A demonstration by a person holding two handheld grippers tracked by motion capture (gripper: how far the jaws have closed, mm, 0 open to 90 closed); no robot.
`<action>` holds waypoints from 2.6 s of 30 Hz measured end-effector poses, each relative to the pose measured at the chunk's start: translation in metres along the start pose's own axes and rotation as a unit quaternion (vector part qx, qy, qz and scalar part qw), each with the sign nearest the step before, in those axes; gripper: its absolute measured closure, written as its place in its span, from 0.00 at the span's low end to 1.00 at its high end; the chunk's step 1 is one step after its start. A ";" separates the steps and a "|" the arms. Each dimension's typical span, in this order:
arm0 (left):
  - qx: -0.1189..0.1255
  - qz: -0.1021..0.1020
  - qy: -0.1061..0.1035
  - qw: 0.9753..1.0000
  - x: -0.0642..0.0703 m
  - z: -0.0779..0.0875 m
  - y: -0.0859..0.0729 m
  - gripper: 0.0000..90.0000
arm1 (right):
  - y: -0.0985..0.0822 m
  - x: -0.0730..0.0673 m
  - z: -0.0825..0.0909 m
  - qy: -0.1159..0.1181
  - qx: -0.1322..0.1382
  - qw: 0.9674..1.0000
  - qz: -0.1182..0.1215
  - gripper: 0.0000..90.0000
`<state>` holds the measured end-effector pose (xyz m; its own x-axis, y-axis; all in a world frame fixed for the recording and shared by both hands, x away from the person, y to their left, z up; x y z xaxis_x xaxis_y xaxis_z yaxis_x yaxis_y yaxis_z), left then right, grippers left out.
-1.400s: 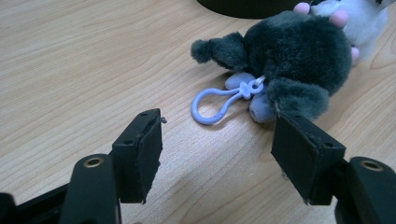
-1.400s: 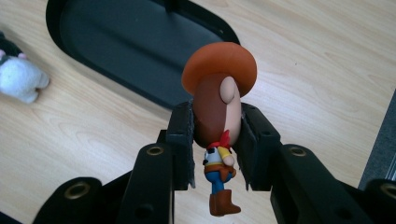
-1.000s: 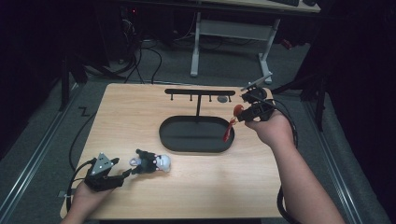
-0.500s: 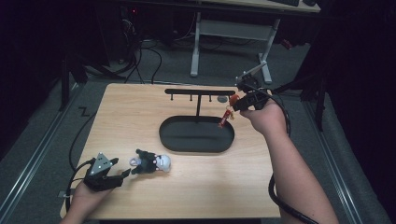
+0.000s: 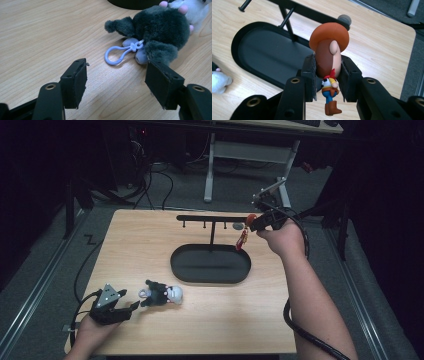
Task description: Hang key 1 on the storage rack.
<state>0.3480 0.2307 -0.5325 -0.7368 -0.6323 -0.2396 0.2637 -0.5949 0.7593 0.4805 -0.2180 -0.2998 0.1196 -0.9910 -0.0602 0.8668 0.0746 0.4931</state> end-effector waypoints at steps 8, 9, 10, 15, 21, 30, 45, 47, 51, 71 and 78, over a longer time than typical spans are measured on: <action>-0.003 -0.001 -0.001 1.000 0.000 -0.001 0.000 0.38 | 0.002 0.013 -0.008 -0.006 0.002 1.000 -0.019 0.77; -0.003 -0.001 -0.001 1.000 0.000 -0.001 0.000 0.38 | 0.001 0.015 -0.010 -0.008 0.002 1.000 -0.019 0.77; -0.003 -0.001 -0.002 1.000 0.000 -0.001 0.000 0.38 | 0.001 0.016 -0.012 -0.008 0.003 1.000 -0.022 0.77; -0.004 -0.002 -0.002 1.000 0.001 -0.002 0.000 0.38 | -0.003 0.019 -0.022 -0.009 -0.003 1.000 -0.025 0.77; -0.005 -0.002 -0.002 1.000 0.001 -0.002 0.000 0.38 | -0.009 0.024 -0.035 -0.009 -0.007 0.999 -0.030 0.76; -0.006 -0.001 -0.003 1.000 0.001 -0.002 -0.001 0.38 | -0.022 0.027 -0.065 -0.003 -0.020 0.999 -0.045 0.76; -0.008 -0.004 -0.003 1.000 0.002 -0.003 0.001 0.38 | -0.038 0.025 -0.079 -0.004 -0.005 0.999 -0.043 0.60; -0.009 -0.006 -0.004 1.000 0.002 -0.003 0.001 0.38 | -0.042 0.024 -0.077 0.002 -0.002 0.999 -0.043 0.59; -0.006 -0.004 -0.001 1.000 0.002 -0.003 0.002 0.38 | -0.053 0.022 -0.077 0.006 0.001 0.999 -0.036 0.54; 0.023 0.018 0.002 1.000 0.001 0.004 0.005 0.40 | -0.136 0.030 -0.096 0.062 0.030 0.996 -0.051 0.48; 0.028 0.011 0.000 1.000 0.005 0.004 0.008 0.40 | -0.174 0.026 -0.098 0.069 0.071 0.994 -0.043 0.48</action>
<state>0.3438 0.2246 -0.5249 -0.7312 -0.6450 -0.2219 0.2445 -0.5515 0.7975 0.3805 -0.2461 -0.4726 0.1218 -0.9675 -0.2217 0.8008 -0.0362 0.5979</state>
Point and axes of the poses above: each handheld gripper's, and its own axes: z roughly backward along the jaws, y roughly out of its top, x roughly to its right, the point moved 2 cm from there along -z, roughly forward along the jaws, and after that the axes turned 15 degrees about -z, right-handed, at the moved point
